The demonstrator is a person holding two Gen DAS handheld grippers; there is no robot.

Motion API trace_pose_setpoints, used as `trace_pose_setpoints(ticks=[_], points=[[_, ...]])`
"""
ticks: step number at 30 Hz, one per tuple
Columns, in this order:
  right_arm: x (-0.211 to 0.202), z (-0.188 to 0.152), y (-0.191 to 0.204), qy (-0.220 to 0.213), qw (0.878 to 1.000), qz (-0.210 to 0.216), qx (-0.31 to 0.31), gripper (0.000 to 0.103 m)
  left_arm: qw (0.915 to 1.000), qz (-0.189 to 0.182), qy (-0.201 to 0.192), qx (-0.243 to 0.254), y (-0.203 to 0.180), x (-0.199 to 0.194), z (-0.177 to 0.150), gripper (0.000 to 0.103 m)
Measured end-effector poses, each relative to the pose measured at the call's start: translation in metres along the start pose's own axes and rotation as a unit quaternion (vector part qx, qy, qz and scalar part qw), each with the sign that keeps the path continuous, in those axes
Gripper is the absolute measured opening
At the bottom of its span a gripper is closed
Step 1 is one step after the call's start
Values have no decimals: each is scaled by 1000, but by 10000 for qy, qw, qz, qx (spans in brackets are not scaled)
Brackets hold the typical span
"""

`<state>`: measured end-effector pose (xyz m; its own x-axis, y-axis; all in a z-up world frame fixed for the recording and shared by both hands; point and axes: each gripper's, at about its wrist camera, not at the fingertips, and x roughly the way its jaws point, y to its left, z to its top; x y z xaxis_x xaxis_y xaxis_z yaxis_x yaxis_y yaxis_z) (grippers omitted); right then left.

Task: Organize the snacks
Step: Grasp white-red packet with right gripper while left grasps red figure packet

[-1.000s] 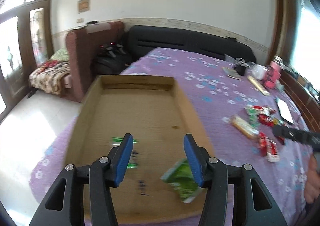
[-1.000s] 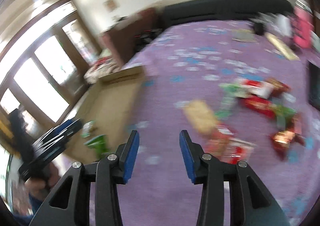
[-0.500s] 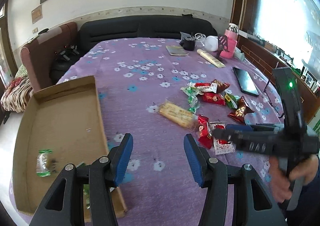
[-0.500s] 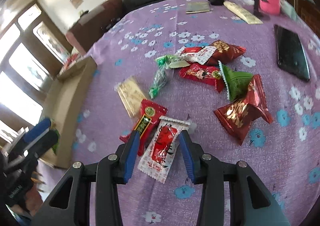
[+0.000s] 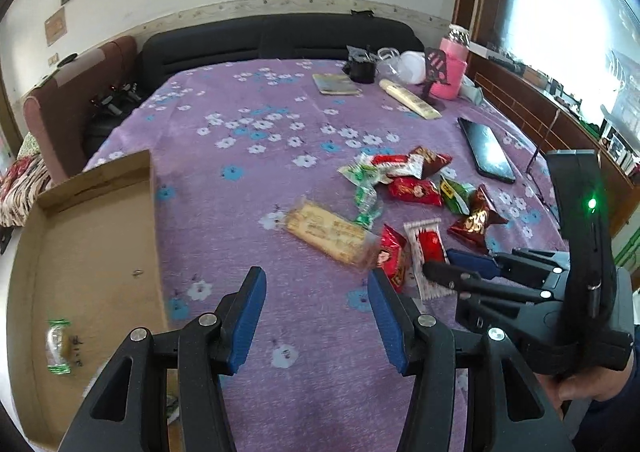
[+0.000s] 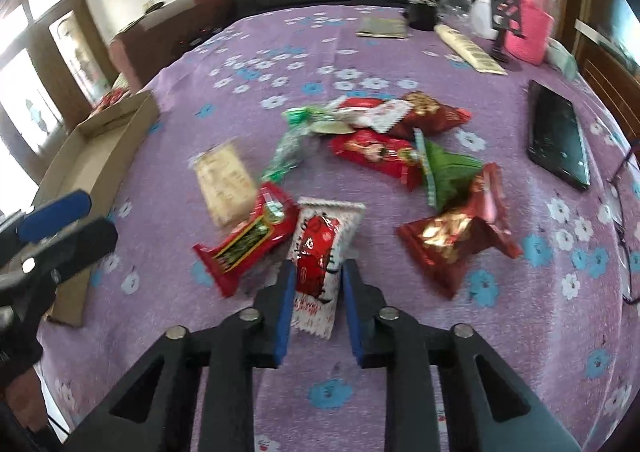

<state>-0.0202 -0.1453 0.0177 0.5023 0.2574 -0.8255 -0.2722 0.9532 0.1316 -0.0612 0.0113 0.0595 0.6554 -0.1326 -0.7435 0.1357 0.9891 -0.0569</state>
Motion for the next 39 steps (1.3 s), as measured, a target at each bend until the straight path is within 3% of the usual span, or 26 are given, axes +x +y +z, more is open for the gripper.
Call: trace_pose_setpoints(ticks=[10,16,20,23,27,31,39], points=[[-2,4,-25,74,9984,99,546,15,9969,-332,536,478,-36,47,5,56],[-3,4,-26,86,9981,111,606,15,9959,-390,683,455,-41,68,11,43],[-3,4,-25,84,9980,133,614,15,9969,-269,568,479,-43,74,10,23],[-3,5,-25,67,9978,164,632,15,9976,-249,509,401,-38,73,8,18],[-3,5,-25,0,9975,295,640,17,9978,-254,553,260,-27,64,1,18],[-2,6,-23,-126,9974,383,592,26,9980,-328,504,176,-20,52,-10,18],[5,9,-23,-356,9973,297,575,26,9983,-411,416,47,-10,44,-21,18]])
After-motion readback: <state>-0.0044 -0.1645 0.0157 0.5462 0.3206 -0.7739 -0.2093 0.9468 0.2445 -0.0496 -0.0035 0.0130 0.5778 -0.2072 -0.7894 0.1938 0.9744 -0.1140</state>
